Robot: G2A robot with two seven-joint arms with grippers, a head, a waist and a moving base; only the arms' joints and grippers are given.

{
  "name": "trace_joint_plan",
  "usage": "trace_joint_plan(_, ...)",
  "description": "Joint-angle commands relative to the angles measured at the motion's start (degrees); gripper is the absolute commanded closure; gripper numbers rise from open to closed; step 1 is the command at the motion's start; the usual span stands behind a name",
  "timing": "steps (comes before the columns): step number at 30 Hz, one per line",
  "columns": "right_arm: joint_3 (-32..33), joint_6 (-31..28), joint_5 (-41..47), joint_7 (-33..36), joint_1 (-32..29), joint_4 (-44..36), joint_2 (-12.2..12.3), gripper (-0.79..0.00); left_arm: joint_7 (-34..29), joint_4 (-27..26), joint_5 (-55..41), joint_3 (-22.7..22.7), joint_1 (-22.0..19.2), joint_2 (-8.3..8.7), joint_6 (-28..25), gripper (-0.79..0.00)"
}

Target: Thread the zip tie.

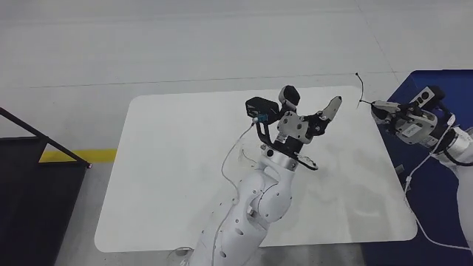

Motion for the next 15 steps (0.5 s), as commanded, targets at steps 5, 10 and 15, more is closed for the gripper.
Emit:
trace_joint_plan(5,-0.06,0.08,0.06,-0.07,0.06,-0.2,0.0,0.0,-0.16,0.01,-0.5,0.05,-0.03,-0.02,0.06,-0.785)
trace_joint_plan(10,-1.37,9.0,5.42,-0.32,-1.82,-2.78,-0.03,0.0,0.46,1.22,13.41,2.41,-0.09,0.5,4.2,-0.785)
trace_joint_plan(15,-2.38,18.51,11.02,-0.85,-2.66,-4.94,0.11,0.0,5.78,6.38,23.97,5.71,-0.88,0.1,10.94,-0.785)
